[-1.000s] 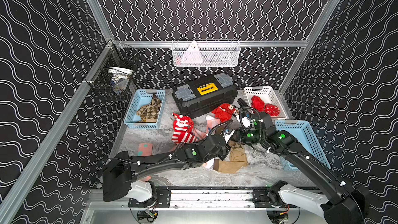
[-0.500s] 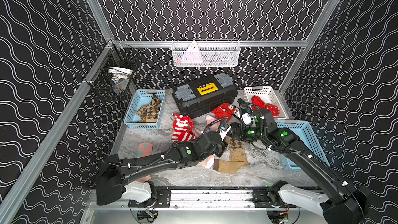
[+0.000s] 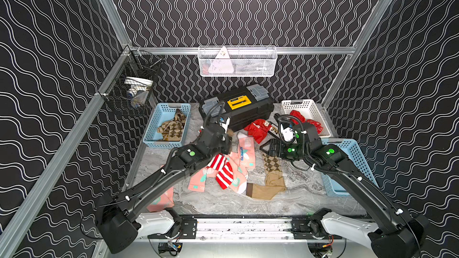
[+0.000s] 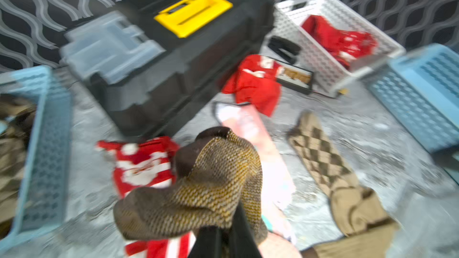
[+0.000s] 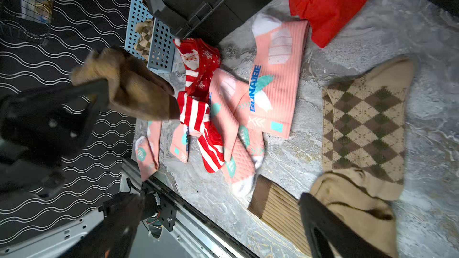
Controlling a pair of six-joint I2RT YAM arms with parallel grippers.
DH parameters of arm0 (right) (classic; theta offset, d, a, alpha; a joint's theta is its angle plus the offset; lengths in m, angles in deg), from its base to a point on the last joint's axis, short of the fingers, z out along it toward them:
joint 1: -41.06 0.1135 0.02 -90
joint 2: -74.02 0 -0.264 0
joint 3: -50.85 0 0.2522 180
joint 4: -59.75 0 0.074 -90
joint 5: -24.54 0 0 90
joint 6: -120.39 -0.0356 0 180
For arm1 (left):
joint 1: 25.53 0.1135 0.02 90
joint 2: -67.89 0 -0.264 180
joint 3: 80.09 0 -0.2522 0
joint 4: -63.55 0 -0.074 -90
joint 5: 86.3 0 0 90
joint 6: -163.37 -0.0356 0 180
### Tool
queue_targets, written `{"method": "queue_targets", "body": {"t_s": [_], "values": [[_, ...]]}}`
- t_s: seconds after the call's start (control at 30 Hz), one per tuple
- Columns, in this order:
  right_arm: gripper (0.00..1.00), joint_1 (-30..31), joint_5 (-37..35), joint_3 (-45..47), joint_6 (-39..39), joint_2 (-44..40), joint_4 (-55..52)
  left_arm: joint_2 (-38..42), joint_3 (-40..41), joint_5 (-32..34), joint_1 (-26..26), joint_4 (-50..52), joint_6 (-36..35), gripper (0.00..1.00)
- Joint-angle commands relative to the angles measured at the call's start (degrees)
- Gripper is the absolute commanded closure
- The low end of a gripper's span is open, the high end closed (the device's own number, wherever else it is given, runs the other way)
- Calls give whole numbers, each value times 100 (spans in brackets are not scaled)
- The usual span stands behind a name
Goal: Sort the socks into the basket by color
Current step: Place the sock in the bin.
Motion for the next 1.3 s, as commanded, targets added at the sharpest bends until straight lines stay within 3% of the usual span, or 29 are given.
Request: {"method": "queue_targets", "body": {"t_s": [0.0, 0.33, 0.53, 1.1, 1.27], "values": [[0, -5, -18, 80, 34, 48, 96, -86, -208, -228, 573, 386, -221, 100], [0, -4, 18, 316, 149, 138, 220, -820, -708, -736, 2982, 169, -481, 100], [0, -5, 42, 380, 227, 287, 283, -1525, -1284, -247, 3631, 34, -811, 100], [0, -40, 176, 519, 308, 769, 492, -3745, -2317, 1097, 4027, -424, -1750, 100], [0, -54, 167, 616, 299, 789, 520, -4344, -2609, 1054, 4020, -395, -1772, 100]]}}
